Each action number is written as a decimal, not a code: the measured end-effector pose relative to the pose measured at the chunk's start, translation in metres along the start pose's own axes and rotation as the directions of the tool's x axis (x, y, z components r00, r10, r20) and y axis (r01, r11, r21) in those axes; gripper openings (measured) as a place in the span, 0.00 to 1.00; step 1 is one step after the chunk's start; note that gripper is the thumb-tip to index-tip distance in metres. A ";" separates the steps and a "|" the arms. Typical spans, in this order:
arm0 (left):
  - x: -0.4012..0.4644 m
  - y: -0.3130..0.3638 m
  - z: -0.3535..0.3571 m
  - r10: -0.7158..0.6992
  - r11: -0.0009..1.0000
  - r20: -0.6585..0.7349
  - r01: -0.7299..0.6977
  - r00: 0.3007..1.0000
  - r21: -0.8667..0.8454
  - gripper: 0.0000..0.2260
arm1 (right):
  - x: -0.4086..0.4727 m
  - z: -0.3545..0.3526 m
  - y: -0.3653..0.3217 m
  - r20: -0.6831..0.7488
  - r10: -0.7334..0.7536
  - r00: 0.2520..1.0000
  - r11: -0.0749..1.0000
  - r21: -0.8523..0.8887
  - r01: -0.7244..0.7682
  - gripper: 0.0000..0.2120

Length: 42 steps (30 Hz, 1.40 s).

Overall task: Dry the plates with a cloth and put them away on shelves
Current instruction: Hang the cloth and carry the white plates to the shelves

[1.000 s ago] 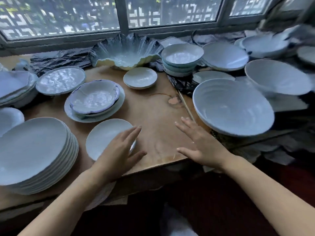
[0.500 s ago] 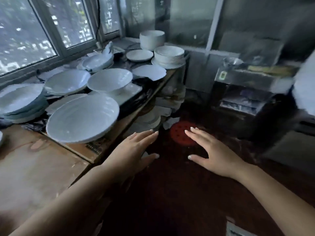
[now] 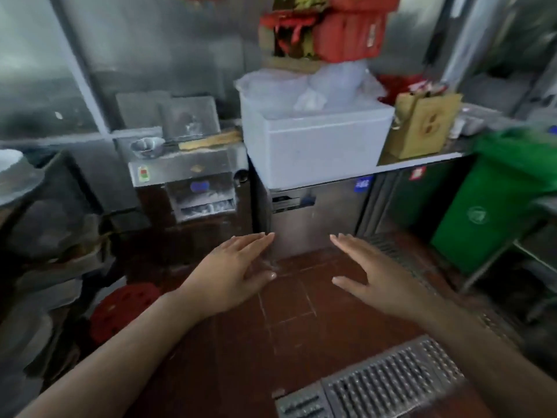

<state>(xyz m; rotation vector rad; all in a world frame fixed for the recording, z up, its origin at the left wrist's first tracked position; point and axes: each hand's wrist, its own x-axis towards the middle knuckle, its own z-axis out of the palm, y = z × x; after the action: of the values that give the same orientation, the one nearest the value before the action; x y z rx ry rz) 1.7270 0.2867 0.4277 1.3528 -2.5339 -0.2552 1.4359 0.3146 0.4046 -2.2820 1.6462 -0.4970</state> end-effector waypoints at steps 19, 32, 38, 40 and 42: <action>0.430 0.270 0.136 0.872 0.489 0.105 -0.837 0.479 -0.245 0.38 | -0.114 -0.147 0.249 -0.443 0.752 0.489 0.596 0.139 -0.791 0.36; 0.471 0.570 0.251 0.989 0.141 0.086 -0.910 0.117 -0.390 0.41 | -0.316 -0.198 0.368 -0.564 0.811 0.156 0.335 0.230 -0.914 0.35; 0.475 0.704 0.301 0.993 0.096 0.097 -0.913 0.062 -0.397 0.47 | -0.419 -0.239 0.431 -0.558 0.824 0.099 0.260 0.218 -0.941 0.34; 0.477 0.741 0.314 0.994 0.080 0.105 -0.905 0.040 -0.418 0.47 | -0.447 -0.247 0.449 -0.556 0.828 0.064 0.234 0.240 -0.942 0.35; 0.481 0.776 0.328 0.995 0.062 0.103 -0.905 0.020 -0.422 0.48 | -0.471 -0.252 0.467 -0.555 0.831 0.032 0.212 0.264 -0.941 0.35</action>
<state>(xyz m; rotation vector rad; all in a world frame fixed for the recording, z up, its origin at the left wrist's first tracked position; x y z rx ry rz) 0.7584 0.3248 0.3959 -0.8938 -2.8793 -0.5100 0.7909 0.6111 0.3834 -0.5403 3.0862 -0.7476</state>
